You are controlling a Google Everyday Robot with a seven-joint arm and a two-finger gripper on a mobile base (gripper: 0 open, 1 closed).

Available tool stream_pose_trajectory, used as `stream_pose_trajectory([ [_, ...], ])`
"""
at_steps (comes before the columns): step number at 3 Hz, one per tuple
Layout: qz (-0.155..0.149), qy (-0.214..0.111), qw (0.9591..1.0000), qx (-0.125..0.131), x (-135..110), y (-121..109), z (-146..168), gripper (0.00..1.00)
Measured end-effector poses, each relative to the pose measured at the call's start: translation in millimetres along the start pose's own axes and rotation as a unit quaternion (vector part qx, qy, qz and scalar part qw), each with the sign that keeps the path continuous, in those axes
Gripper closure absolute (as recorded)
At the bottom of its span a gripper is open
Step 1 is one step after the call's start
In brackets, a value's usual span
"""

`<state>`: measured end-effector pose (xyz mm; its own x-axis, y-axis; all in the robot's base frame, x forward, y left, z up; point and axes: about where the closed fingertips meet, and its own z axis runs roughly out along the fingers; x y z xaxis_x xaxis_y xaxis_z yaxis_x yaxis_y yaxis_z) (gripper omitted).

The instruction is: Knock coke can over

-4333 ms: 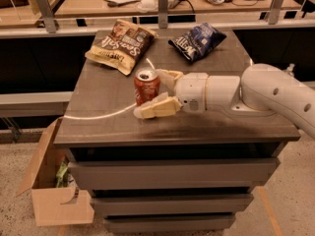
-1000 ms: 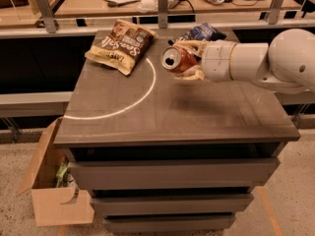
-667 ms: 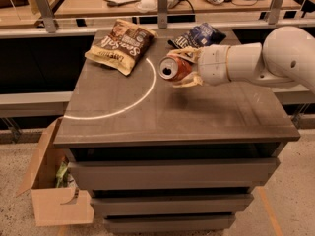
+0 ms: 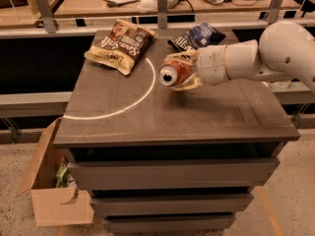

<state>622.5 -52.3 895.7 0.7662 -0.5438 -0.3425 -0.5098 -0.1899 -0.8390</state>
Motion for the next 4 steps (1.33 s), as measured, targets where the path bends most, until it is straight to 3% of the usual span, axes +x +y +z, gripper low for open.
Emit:
stream_pose_trajectory([
  [1, -0.047, 0.022, 0.9985, -0.018, 4, -4, -3, 0.38],
  [2, -0.048, 0.040, 0.9970, -0.045, 10, 0, -7, 0.16],
  [3, -0.045, 0.068, 0.9938, -0.075, 15, 6, -13, 0.00],
  [4, -0.034, 0.086, 0.9918, -0.088, 16, 10, -17, 0.00],
])
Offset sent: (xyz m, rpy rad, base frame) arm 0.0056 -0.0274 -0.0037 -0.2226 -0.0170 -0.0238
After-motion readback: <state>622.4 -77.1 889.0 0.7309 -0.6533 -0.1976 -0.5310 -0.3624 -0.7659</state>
